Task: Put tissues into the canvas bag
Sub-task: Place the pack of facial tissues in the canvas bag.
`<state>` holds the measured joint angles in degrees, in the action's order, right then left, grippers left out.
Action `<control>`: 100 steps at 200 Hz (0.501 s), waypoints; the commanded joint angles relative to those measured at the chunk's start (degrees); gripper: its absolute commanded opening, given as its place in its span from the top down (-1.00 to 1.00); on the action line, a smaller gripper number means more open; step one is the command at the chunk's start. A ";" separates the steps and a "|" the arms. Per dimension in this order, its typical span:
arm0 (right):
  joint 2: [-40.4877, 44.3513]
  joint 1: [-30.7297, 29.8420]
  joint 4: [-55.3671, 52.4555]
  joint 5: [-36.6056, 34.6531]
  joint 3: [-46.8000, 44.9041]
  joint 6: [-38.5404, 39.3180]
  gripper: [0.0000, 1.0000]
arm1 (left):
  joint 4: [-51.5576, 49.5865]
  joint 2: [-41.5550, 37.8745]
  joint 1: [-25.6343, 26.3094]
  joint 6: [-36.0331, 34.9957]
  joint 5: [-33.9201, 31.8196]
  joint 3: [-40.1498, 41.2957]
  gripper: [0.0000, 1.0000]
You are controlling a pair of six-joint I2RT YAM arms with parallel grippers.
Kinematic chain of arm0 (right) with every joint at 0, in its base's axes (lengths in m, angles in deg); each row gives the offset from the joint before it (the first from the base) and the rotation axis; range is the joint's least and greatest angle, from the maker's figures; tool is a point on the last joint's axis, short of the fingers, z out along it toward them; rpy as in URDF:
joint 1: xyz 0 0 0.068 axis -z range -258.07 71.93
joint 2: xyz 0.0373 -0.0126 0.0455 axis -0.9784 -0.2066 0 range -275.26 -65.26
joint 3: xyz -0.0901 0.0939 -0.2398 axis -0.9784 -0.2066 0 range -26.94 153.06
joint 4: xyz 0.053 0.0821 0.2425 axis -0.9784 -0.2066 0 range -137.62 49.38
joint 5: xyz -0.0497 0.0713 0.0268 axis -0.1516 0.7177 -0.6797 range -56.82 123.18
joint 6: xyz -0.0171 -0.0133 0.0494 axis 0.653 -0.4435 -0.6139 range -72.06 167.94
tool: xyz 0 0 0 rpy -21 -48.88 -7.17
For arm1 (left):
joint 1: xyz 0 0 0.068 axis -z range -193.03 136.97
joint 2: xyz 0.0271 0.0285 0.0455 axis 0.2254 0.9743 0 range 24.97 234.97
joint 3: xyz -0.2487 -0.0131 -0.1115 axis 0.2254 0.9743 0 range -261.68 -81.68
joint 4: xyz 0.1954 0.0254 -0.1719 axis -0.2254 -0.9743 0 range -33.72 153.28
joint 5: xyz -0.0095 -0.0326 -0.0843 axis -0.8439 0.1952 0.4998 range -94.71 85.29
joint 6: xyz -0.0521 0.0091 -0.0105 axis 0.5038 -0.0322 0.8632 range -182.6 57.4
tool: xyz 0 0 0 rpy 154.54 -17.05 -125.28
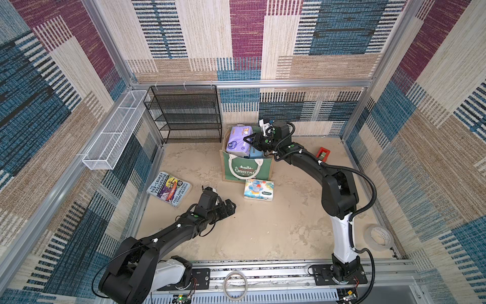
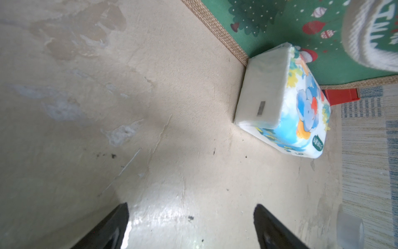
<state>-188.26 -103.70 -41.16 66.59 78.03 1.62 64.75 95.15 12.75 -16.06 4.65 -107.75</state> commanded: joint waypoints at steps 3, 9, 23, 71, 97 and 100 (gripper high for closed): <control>-2.05 -0.50 -0.78 0.56 2.05 -0.37 0.38 | 0.08 -0.32 -0.03 0.21 -0.22 0.04 -0.90; -2.60 -0.71 -1.27 0.85 2.62 -0.21 0.38 | 0.10 -0.33 -0.03 0.20 -0.23 0.04 -0.89; -3.51 -1.20 -2.08 1.29 3.39 0.10 0.37 | 0.10 -0.30 -0.03 0.21 -0.27 -0.01 -0.89; -4.10 -1.71 -4.19 0.96 3.19 0.36 0.26 | -0.34 -0.49 -0.03 0.14 -0.15 -0.04 -0.90; -3.78 -1.71 -6.27 0.16 3.55 0.98 0.18 | -0.42 -0.42 -0.05 0.21 -0.24 -0.20 -0.90; -3.74 -1.71 -6.42 0.16 3.50 1.10 0.18 | -0.42 -0.41 -0.03 0.21 -0.23 -0.21 -0.90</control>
<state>-192.39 -105.25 -45.18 67.05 81.20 1.68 64.75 94.75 12.75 -16.06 4.65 -107.75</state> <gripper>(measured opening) 0.407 0.949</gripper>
